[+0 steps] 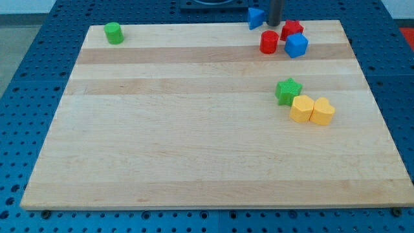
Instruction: Push the yellow hexagon towards up
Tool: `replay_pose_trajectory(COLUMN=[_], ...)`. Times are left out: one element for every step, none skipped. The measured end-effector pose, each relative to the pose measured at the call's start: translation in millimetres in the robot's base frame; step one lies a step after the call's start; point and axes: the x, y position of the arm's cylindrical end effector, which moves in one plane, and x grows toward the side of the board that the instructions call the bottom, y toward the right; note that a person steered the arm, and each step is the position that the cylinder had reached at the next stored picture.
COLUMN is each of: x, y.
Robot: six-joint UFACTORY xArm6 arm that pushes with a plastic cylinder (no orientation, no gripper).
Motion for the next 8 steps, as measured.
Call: replay_pose_trajectory(x=[1, 1, 4, 14, 18, 18, 18, 21], y=[-2, -8, -10, -10, -17, -36, -54, -68])
